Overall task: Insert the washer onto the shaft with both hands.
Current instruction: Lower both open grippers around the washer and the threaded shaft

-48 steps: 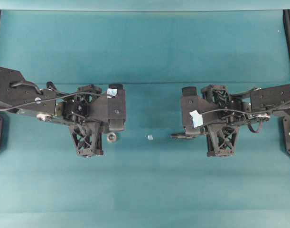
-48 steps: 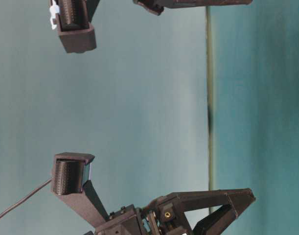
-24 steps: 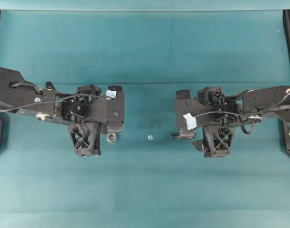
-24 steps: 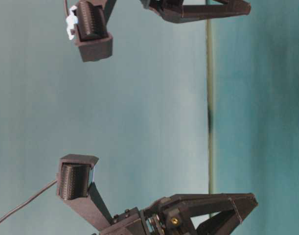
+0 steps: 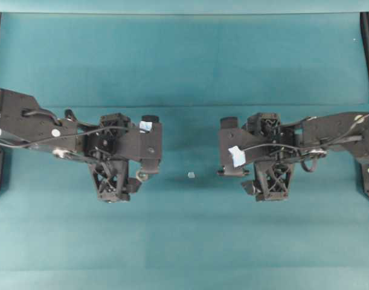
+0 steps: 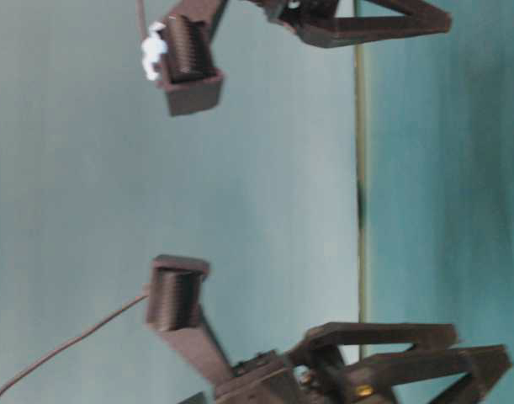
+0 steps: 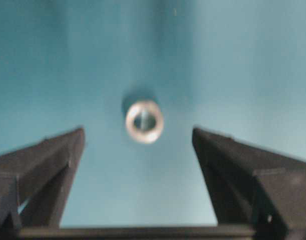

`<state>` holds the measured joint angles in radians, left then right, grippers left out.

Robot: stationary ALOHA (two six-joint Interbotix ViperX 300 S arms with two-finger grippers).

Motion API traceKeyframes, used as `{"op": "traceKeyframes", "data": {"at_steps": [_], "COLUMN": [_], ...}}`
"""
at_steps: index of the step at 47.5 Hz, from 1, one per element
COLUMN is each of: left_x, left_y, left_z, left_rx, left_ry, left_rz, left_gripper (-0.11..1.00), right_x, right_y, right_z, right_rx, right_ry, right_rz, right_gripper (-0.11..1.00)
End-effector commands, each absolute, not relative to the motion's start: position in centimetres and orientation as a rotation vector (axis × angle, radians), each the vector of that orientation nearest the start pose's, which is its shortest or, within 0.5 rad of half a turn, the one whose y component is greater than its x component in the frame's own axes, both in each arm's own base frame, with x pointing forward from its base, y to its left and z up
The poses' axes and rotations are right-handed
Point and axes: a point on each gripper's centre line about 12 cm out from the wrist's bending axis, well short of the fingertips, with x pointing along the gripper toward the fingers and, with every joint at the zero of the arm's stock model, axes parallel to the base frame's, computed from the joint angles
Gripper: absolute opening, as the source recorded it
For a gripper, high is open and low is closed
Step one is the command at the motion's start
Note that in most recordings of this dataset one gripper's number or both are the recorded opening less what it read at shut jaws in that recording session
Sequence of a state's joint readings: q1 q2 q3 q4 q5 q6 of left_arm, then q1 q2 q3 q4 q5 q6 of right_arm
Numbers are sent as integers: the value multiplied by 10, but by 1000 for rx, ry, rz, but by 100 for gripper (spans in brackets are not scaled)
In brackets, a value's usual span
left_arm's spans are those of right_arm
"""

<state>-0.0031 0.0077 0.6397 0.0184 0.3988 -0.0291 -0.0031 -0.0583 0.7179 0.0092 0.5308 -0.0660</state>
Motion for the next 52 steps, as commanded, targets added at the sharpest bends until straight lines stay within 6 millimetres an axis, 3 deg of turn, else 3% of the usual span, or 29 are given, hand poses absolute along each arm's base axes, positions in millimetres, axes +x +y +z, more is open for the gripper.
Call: {"op": "traceKeyframes", "data": {"at_steps": [1,36,52], "left_x": [367,366,367], "left_y": [-1,-1,-1], "left_z": [143,101,97], "left_rx": [-2,-2,-5], "left_ry": [1029,1084,1075], "left_rz": [8,6,7], "left_gripper": [96,96,96], "right_x": [328,325,322], "right_y": [0,-1,-1], "right_z": [139,106,96], "right_rx": [-56,-59,-57], "right_ry": [1170,1196,1205], "right_rz": [41,43,42], "right_gripper": [92,92,92]}}
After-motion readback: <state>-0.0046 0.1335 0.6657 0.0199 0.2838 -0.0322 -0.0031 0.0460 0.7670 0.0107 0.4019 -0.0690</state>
